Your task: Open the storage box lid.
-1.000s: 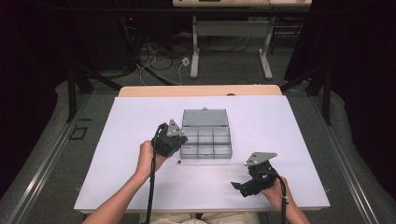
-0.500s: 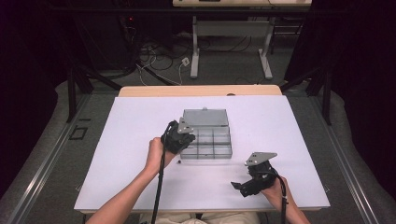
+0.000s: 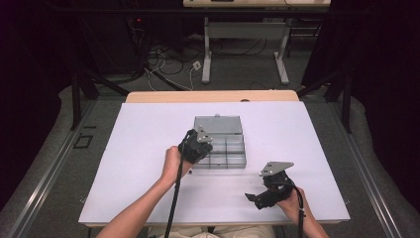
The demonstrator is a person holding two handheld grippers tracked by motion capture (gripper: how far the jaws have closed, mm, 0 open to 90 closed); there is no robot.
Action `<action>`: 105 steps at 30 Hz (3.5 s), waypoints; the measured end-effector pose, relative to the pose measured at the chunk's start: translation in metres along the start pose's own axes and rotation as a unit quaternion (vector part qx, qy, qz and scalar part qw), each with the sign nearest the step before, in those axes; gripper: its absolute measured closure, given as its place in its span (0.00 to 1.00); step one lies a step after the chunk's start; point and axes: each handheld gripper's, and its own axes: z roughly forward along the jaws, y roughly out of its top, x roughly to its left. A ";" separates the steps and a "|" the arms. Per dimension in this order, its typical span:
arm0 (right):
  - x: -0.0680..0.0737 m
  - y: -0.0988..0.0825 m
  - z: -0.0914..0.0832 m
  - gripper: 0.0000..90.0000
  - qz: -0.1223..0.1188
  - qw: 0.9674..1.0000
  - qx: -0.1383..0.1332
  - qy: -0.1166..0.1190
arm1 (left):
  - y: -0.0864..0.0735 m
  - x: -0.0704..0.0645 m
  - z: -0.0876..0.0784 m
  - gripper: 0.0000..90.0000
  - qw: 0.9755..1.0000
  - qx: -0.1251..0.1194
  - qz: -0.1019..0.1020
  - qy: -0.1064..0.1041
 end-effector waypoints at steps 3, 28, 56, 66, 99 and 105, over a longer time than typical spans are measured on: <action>0.000 0.000 0.000 0.01 0.000 1.000 0.000 0.000 | 0.001 -0.002 0.004 1.00 1.000 0.005 0.004 -0.003; 0.001 0.000 -0.001 0.01 -0.003 1.000 0.002 -0.002 | -0.002 -0.001 0.010 0.78 1.000 0.017 -0.007 0.001; 0.001 0.000 -0.001 0.01 -0.001 1.000 -0.001 0.000 | -0.050 0.005 -0.034 0.04 1.000 0.010 -0.016 0.018; 0.001 0.000 -0.003 0.01 0.000 1.000 -0.003 -0.002 | -0.064 0.004 -0.036 0.00 0.999 0.023 -0.019 0.013; 0.000 -0.001 0.001 0.01 -0.001 1.000 0.000 0.005 | -0.095 0.019 -0.022 0.60 0.996 0.013 -0.061 -0.058; 0.000 -0.001 0.001 0.01 -0.001 1.000 0.001 0.006 | -0.097 0.020 -0.015 0.71 0.996 0.020 -0.063 -0.063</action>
